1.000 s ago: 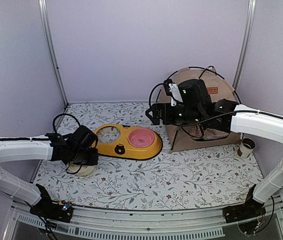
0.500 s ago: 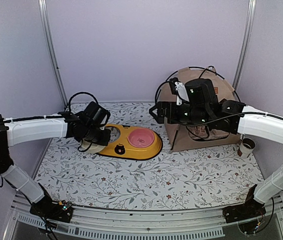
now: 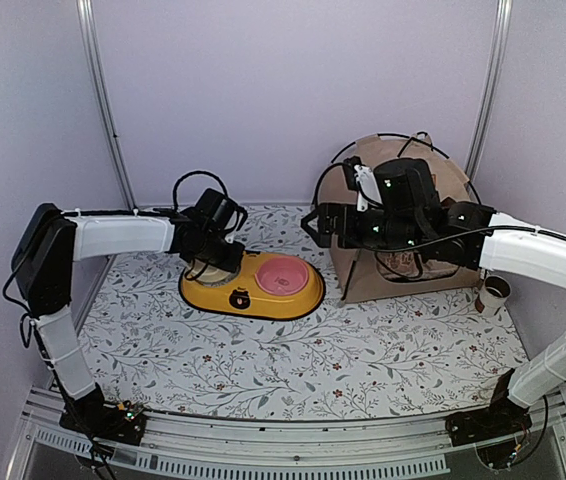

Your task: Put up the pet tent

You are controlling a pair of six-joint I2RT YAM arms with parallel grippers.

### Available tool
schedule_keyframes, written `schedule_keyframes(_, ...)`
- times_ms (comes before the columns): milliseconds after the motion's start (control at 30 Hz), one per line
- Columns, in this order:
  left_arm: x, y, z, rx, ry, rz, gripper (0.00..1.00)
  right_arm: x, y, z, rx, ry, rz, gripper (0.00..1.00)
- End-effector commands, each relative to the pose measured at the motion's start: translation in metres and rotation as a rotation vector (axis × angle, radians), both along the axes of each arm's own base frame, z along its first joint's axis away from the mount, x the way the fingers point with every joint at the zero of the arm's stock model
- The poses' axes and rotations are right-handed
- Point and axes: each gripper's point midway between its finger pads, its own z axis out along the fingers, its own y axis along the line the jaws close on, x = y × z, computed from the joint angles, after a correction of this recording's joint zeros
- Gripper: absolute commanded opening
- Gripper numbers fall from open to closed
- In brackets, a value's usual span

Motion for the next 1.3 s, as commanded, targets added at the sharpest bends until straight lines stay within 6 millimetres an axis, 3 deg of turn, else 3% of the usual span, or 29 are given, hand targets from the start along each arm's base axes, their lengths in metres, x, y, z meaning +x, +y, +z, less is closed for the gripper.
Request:
schedule_keyframes(0,0.032,-0.015,0.021,-0.046,-0.103,-0.035,0.0,-0.005,-0.005,0.008,0.028,0.004,-0.004,0.99)
schedule_keyframes(233,0.036,-0.013,-0.005,-0.045,-0.063,-0.004,0.0,-0.004,-0.001,0.005,0.026,0.014,0.005,0.99)
schedule_keyframes(433,0.026,-0.002,-0.018,-0.055,-0.023,0.07,0.0,-0.004,0.003,0.0,0.019,0.025,0.012,0.99)
schedule_keyframes(867,0.003,0.02,-0.037,-0.053,0.055,0.19,0.0,-0.004,0.014,-0.01,0.012,0.05,0.045,0.99)
schedule_keyframes(1267,-0.012,0.021,-0.052,-0.055,0.127,0.234,0.0,-0.01,0.021,-0.022,-0.003,0.076,0.067,0.99)
